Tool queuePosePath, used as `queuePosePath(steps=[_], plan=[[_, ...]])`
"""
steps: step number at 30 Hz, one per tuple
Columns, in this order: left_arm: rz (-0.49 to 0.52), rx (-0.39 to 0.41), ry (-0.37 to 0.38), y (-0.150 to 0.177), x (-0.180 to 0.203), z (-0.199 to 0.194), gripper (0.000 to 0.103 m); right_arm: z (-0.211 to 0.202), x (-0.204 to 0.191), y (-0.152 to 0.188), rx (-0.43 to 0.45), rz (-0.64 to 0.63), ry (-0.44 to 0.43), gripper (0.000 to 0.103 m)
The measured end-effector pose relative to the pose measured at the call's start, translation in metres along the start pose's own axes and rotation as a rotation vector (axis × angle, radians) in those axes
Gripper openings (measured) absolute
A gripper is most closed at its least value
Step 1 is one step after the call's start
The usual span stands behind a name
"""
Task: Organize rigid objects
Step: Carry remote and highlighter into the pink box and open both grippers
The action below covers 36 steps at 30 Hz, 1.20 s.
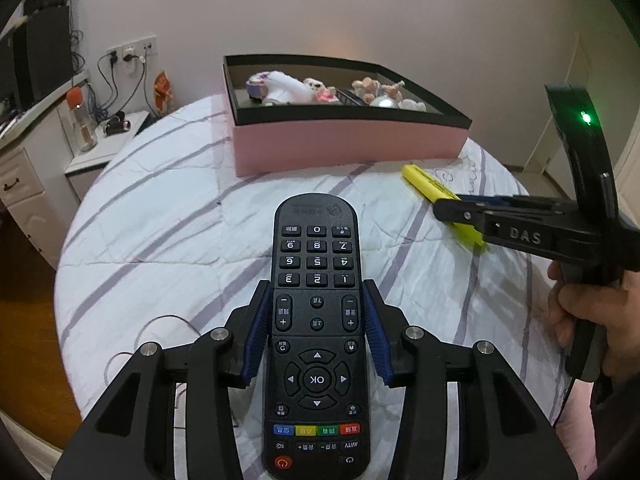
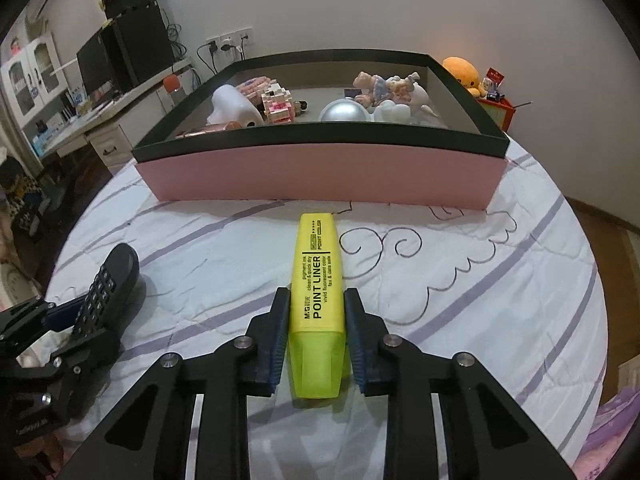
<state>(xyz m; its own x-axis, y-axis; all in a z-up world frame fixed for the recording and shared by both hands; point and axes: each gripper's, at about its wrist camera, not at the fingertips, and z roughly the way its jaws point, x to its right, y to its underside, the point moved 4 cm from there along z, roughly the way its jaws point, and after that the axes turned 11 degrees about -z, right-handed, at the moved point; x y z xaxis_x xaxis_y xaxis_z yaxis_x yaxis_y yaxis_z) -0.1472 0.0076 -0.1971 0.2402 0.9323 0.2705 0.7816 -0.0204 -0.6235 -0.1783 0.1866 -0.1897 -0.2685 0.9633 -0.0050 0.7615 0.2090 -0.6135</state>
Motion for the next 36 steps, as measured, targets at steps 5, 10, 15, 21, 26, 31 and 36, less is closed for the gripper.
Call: queuePosePath(steps=[5,10,15,21,26,31,36], plan=[[-0.019,0.014,-0.013,-0.009,-0.005,-0.008,0.044,-0.013,-0.001,0.002,0.023,0.019,-0.021,0.027],[-0.016,0.047,-0.012,-0.022,-0.004,-0.020,0.044,-0.033,-0.003,-0.009,0.065,0.026,-0.048,0.027],[-0.008,0.084,-0.007,-0.049,0.000,-0.030,0.044,-0.056,-0.004,-0.034,0.132,0.014,-0.075,0.027],[0.012,0.118,0.000,-0.098,0.010,-0.022,0.044,-0.065,0.003,-0.081,0.185,-0.027,-0.057,0.027],[0.036,0.131,0.020,-0.145,0.026,0.003,0.044,-0.042,0.022,-0.119,0.177,-0.029,-0.049,0.027],[0.021,0.104,0.071,-0.183,0.038,0.040,0.044,-0.010,0.039,-0.143,0.139,-0.026,-0.053,0.027],[0.012,0.056,0.076,-0.205,0.044,0.082,0.044,0.028,0.055,-0.152,0.084,-0.015,-0.062,0.027]])
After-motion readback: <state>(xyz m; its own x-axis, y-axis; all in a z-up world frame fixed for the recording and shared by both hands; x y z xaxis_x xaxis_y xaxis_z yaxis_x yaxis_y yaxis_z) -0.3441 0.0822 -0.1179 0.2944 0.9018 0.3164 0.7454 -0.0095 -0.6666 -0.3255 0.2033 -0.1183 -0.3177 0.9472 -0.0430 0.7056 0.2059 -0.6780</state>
